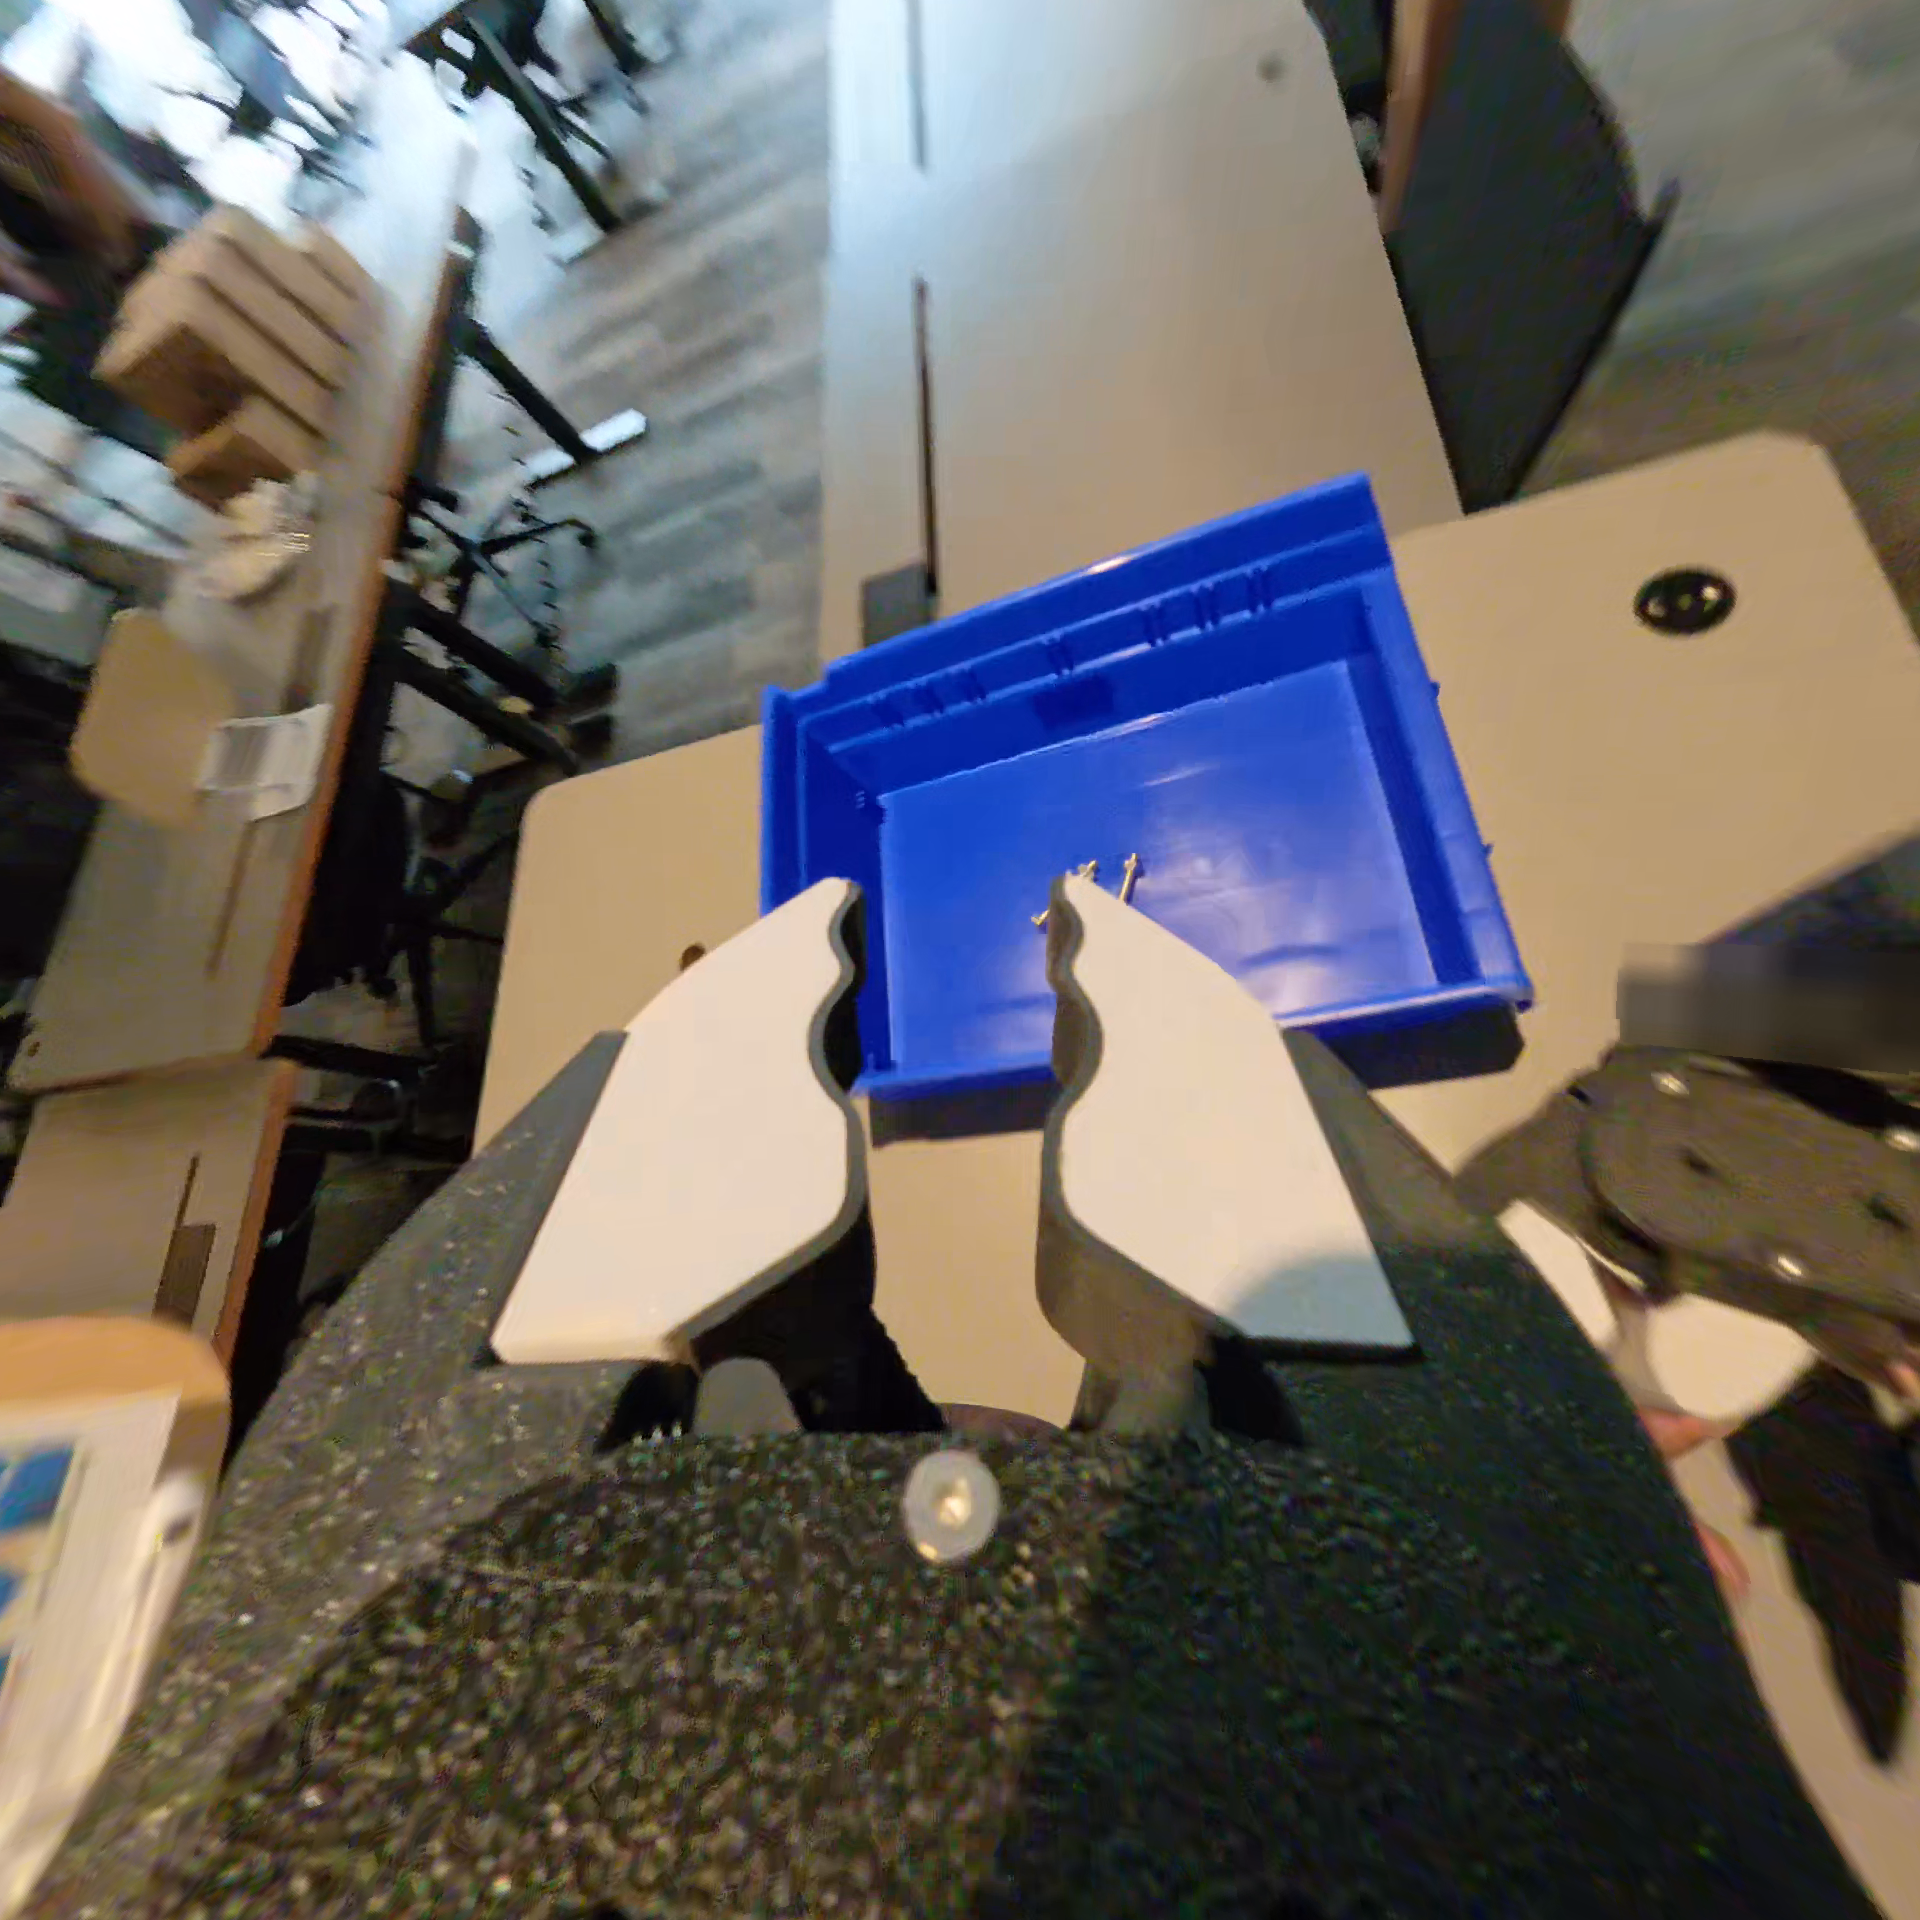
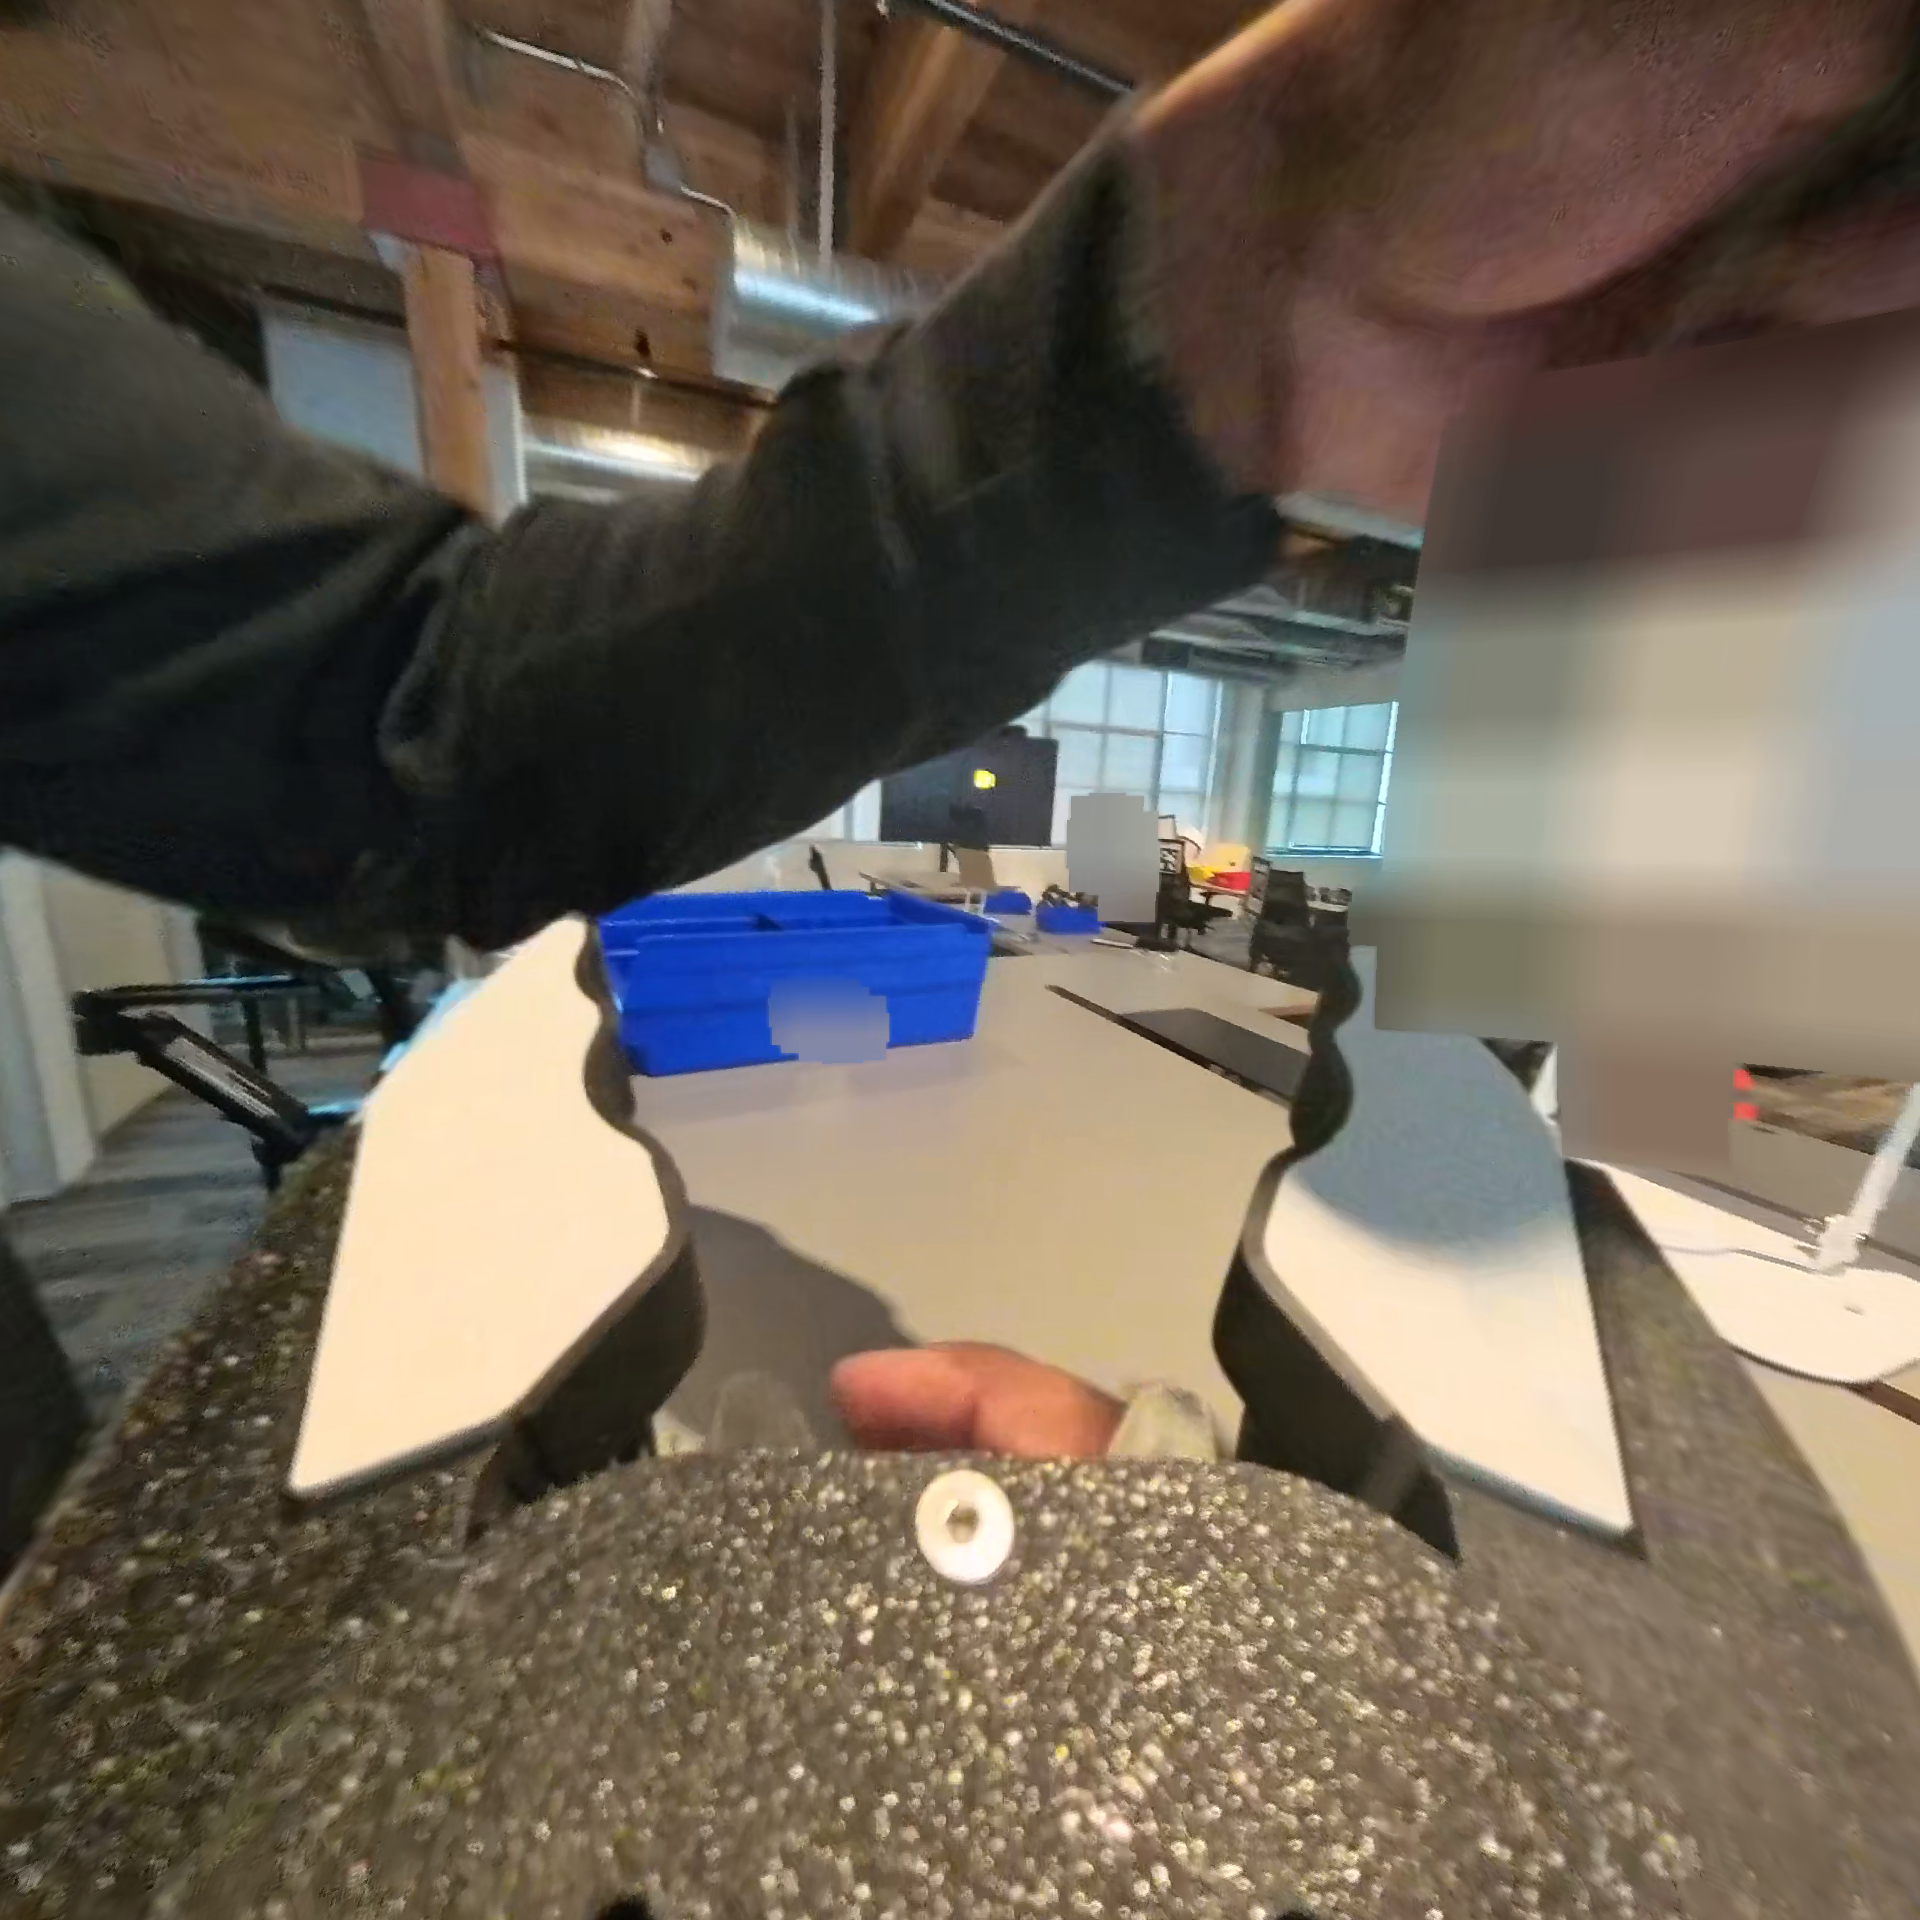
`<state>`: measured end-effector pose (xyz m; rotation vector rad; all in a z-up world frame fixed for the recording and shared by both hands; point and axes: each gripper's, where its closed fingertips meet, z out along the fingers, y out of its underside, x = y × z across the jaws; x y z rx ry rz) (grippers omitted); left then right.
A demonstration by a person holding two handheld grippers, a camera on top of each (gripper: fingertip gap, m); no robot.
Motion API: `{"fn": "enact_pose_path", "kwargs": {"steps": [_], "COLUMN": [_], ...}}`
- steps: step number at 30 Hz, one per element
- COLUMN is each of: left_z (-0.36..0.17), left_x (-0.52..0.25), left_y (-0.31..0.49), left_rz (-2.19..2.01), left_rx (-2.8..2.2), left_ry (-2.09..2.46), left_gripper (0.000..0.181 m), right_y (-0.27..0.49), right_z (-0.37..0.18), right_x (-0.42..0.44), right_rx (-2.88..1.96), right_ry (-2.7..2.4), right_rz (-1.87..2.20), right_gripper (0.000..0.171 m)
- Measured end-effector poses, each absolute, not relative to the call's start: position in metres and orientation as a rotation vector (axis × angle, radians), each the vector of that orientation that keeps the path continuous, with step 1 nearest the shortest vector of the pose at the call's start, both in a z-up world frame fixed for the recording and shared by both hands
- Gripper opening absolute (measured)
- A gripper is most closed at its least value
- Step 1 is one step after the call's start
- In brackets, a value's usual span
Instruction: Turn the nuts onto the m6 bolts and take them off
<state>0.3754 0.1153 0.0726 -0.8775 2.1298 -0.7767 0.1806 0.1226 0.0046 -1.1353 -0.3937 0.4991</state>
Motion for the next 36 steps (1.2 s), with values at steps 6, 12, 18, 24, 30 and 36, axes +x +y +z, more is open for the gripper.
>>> {"fn": "enact_pose_path", "kwargs": {"steps": [6,12,18,24,30,36], "left_z": [0.07,0.055,0.056,0.05,0.037,0.027], "left_x": [0.262,0.157,0.084,0.063,0.063,0.059], "left_y": [0.163,0.156,0.133,0.091,0.067,0.063], "left_rz": [-0.927,-1.465,-1.763,-1.831,-1.687,-1.628], "left_rx": [-1.101,-1.014,-0.767,-0.606,-0.567,-0.596], "left_ry": [1.703,1.169,0.865,0.888,1.005,1.089], "left_gripper": [0.03,0.011,0.0,0.0,0.0,0.0], "right_y": [0.11,0.094,0.097,0.099,0.096,0.1], "right_z": [0.034,0.08,0.095,0.099,0.1,0.101], "right_x": [0.172,0.153,0.107,0.06,0.041,0.039], "right_rx": [-0.98,-0.735,-0.686,-0.665,-0.652,-0.692], "right_ry": [-0.356,-0.314,-0.337,-0.363,-0.38,-0.336], "right_rz": [0.62,0.735,0.8,0.869,0.897,0.9], "right_gripper": [0.106,0.122,0.129,0.131,0.131,0.133]}}
